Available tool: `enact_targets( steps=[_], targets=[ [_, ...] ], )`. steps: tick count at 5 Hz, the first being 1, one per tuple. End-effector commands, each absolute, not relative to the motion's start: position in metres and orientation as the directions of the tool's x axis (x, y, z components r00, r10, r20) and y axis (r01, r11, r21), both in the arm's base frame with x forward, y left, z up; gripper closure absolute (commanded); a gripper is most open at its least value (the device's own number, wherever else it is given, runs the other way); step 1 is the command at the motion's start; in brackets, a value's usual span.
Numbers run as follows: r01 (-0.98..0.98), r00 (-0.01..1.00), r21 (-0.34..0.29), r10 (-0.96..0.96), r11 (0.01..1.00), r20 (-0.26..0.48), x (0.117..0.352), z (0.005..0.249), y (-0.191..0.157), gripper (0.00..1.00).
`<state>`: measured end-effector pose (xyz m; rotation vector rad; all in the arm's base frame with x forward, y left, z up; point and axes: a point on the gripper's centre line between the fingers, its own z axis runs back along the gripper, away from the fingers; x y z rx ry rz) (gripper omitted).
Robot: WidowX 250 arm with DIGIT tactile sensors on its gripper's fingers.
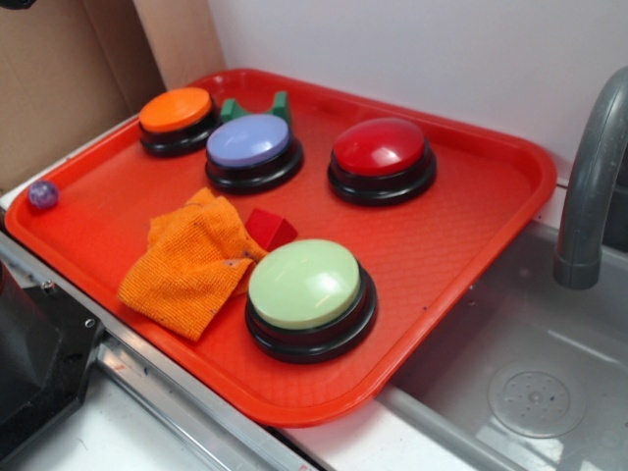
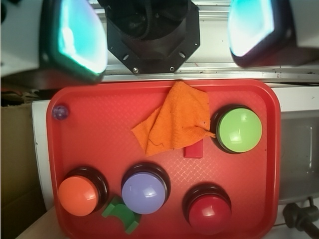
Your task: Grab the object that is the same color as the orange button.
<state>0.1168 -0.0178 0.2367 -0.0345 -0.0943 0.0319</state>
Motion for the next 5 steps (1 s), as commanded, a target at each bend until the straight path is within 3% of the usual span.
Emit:
enact_targets(
  steps=[1, 3, 5],
  targets=[
    [-0.03, 0.995, -0.036, 0.033, 0.999, 0.094, 0.117, 0.237, -0.018, 0.0],
    [0.015, 0.994, -0.01, -0.014, 1.0, 0.112, 0.13, 0.178, -0.02, 0.0],
    [0.067, 0.986, -0.004, -0.066, 0.998, 0.155, 0.154, 0.1, -0.013, 0.0]
  ],
)
